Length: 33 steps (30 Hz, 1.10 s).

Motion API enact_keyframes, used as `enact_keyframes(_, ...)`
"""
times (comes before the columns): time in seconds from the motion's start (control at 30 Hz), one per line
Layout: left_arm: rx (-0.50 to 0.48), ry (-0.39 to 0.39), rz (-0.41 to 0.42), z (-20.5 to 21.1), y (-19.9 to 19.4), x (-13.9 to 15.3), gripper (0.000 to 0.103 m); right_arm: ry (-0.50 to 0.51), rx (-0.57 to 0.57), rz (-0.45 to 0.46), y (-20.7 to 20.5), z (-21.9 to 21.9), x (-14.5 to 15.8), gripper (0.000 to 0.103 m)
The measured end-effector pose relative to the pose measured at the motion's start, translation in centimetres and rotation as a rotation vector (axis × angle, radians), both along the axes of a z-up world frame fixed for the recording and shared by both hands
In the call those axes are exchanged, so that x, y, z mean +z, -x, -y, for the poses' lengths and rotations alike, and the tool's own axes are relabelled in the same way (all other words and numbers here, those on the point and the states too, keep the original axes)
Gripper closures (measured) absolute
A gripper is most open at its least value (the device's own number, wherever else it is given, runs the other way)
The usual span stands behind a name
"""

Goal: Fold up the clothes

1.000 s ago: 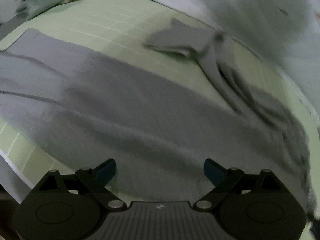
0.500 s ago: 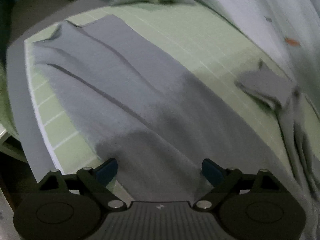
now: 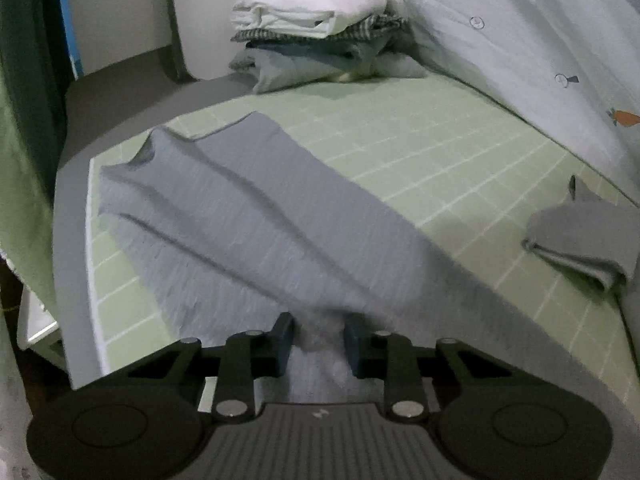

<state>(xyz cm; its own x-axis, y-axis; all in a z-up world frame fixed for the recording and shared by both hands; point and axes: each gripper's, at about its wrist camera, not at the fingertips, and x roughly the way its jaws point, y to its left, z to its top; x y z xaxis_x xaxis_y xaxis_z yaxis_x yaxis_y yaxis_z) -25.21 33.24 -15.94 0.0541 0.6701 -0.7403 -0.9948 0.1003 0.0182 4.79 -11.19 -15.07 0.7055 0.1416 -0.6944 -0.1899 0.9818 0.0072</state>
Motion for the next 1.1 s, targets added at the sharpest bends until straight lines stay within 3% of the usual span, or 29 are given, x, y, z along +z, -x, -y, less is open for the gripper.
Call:
enact_keyframes(0.13, 0.017, -0.027, 0.028, -2.1, -1.7, -0.5, 0.083, -0.006, 0.002, 0.024, -2.7, -1.5, -0.4, 0.074)
enact_keyframes(0.33, 0.009, 0.033, 0.085, -3.4, -2.1, 0.0, 0.082, -0.046, -0.003, 0.001, -5.7, -2.4, -0.2, 0.076)
enact_keyframes(0.43, -0.019, 0.088, 0.117, -2.5, -1.0, 0.4, 0.078, -0.079, -0.019, -0.028, -5.5, -1.2, 0.0, 0.078)
enact_keyframes(0.57, -0.067, 0.137, 0.093, -0.3, 0.5, 0.8, 0.078, -0.101, -0.061, -0.045, -3.6, 1.0, 0.2, 0.078)
enact_keyframes(0.73, -0.126, 0.193, 0.042, 1.0, 1.6, 1.2, 0.065, -0.107, -0.112, -0.071, -1.2, 3.0, 0.2, 0.068)
enact_keyframes(0.8, -0.116, 0.241, 0.052, 1.2, 2.1, 1.5, 0.054, -0.110, -0.134, -0.079, -0.5, 3.2, 0.3, 0.063)
enact_keyframes(0.9, -0.091, 0.287, 0.077, 1.1, 2.8, 1.5, 0.046, -0.126, -0.172, -0.094, 0.1, 3.2, 0.4, 0.055)
enact_keyframes(1.07, -0.114, 0.297, 0.054, 1.3, 2.7, 1.5, 0.048, -0.193, -0.197, -0.127, 0.6, 3.4, 0.5, 0.052)
enact_keyframes(1.1, -0.110, 0.292, 0.040, 1.4, 2.7, 1.5, 0.059, -0.215, -0.194, -0.132, 0.6, 3.5, 0.5, 0.054)
